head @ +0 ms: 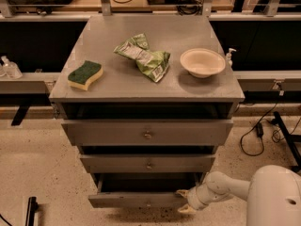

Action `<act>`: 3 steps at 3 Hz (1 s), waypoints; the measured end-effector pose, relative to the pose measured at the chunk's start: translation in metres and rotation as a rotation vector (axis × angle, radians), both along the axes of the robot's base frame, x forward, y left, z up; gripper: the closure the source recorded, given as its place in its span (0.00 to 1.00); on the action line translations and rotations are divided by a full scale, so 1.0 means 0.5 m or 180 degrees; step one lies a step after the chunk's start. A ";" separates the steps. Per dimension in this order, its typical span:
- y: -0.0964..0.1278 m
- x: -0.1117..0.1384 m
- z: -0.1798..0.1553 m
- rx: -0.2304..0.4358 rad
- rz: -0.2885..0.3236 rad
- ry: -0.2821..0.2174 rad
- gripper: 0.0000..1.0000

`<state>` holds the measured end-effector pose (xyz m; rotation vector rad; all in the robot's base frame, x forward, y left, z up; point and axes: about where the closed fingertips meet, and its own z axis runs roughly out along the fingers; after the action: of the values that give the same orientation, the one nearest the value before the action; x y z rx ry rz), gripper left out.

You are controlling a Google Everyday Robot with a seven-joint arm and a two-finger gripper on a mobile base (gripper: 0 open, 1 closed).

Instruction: Open bottom drawer

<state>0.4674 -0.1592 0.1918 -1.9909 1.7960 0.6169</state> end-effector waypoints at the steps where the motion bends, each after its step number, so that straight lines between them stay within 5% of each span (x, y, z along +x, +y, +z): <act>1: 0.000 0.001 0.000 0.0000 0.0000 0.0000 0.88; 2: -0.008 -0.020 0.016 0.0050 0.0060 0.0048 1.00; 3: -0.008 -0.020 0.016 0.0050 0.0060 0.0048 0.82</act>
Offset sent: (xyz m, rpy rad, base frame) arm -0.0322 -0.0168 0.0311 0.0501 0.0453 0.0621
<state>0.4576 -0.1630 0.1998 -2.0002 1.7778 0.6514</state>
